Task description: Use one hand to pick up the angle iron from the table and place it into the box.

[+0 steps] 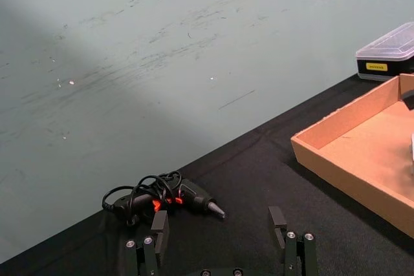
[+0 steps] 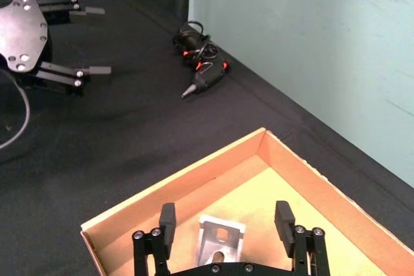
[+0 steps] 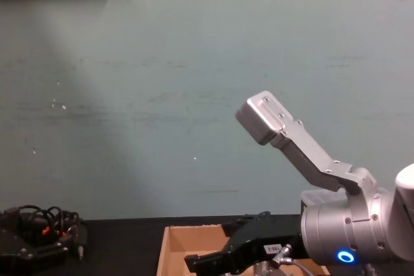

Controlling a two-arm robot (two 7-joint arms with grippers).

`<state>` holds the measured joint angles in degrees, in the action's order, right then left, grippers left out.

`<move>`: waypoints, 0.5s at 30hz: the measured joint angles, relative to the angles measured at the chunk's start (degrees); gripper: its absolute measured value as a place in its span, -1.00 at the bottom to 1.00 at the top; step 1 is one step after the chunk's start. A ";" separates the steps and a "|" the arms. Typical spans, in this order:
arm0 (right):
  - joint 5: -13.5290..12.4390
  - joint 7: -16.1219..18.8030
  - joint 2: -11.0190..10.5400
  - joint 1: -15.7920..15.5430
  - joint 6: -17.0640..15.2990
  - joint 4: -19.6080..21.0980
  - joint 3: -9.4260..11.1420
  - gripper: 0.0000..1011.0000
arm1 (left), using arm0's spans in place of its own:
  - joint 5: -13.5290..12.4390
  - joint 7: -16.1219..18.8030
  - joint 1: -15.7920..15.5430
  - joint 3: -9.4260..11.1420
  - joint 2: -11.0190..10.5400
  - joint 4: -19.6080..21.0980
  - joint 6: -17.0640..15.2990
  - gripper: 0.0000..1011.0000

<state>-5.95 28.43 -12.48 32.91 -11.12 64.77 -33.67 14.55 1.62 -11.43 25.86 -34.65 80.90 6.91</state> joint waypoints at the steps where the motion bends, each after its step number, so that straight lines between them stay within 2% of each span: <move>1: -0.08 -0.07 0.03 -0.14 0.07 0.15 0.20 0.98 | 0.00 0.00 0.00 0.00 0.00 0.00 0.00 0.98; 6: -0.91 -1.31 0.04 -1.30 0.52 1.91 1.82 0.98 | 0.00 0.00 0.00 0.00 0.00 0.00 0.00 0.98; 12: -1.78 -4.13 -0.96 -3.61 1.32 6.78 4.60 0.98 | 0.00 0.00 0.00 0.00 0.00 0.00 0.00 0.98; 15: -1.93 -6.87 -2.01 -5.82 1.75 10.71 7.01 0.98 | 0.00 0.00 0.00 0.00 0.00 0.00 0.00 0.98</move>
<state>-7.89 21.57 -14.50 27.09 -9.36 75.48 -26.65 14.55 1.62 -11.43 25.86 -34.65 80.90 6.91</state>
